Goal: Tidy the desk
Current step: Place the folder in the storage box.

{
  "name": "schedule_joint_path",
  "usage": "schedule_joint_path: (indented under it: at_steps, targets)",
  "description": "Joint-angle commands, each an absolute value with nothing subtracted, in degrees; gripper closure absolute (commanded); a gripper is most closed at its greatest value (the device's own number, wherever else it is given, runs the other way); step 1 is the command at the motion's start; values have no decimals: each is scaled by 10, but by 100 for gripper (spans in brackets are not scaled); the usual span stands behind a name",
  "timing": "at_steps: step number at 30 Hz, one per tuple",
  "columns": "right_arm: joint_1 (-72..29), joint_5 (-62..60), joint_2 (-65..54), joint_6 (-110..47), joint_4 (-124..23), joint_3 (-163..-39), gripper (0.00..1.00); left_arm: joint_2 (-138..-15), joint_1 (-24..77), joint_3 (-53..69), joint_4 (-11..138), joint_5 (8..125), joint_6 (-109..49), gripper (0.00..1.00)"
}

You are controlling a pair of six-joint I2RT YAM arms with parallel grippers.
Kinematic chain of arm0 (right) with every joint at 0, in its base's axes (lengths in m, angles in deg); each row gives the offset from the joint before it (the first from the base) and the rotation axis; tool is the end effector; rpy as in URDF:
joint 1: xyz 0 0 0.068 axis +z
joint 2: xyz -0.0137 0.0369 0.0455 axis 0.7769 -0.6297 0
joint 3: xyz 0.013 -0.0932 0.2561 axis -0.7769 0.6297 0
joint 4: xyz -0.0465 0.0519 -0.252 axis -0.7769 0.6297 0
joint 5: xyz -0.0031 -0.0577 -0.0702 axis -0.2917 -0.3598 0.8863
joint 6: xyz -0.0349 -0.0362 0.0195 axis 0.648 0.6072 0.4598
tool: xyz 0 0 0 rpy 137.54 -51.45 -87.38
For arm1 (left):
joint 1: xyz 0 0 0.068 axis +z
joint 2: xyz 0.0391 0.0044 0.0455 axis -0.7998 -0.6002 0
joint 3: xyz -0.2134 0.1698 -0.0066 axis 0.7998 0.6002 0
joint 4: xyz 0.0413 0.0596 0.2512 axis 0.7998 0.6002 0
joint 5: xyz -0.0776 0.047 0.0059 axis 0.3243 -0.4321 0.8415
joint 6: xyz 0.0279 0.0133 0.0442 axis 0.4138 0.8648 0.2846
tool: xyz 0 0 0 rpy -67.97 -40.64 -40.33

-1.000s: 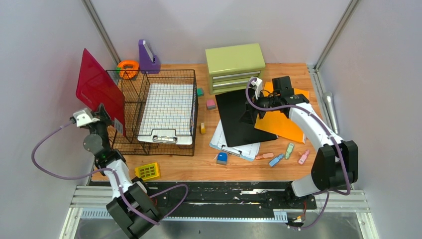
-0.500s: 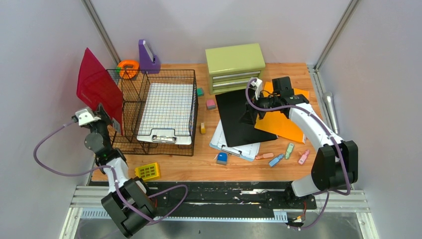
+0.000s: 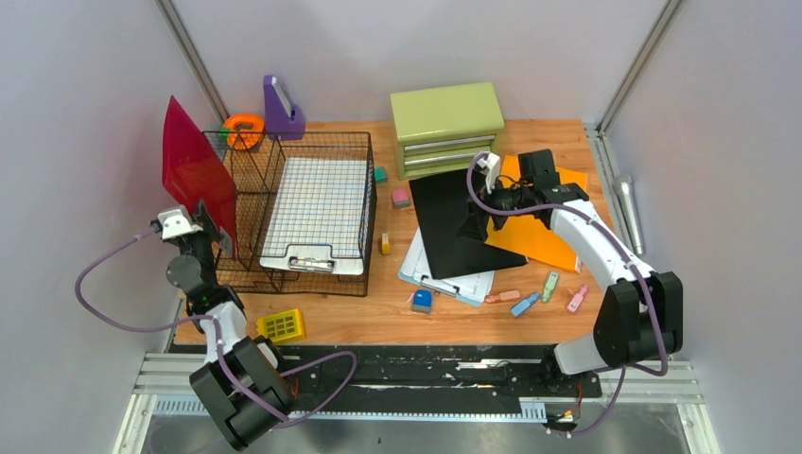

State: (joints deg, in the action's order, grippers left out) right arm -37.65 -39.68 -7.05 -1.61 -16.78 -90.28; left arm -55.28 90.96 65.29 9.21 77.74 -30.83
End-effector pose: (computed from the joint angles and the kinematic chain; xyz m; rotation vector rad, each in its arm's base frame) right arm 0.2854 0.0942 0.2789 -1.0283 2.0594 0.9124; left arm 0.1610 0.1102 0.2510 -0.2634 1.2576 0.1681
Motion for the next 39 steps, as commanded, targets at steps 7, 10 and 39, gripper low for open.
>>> schedule_joint_path:
  at_steps: [7, 10, 39]
  targets:
    - [-375, -321, -27, -36, -188, -895, 17, -524, 907, 626, 239, 826, -249, 52]
    - [-377, -283, -19, -49, -188, -889, 17, -496, 907, 614, 300, 835, -242, 39]
    - [-746, -160, -67, -152, -168, -860, 3, -485, 907, -156, 1373, 1080, 43, 0]
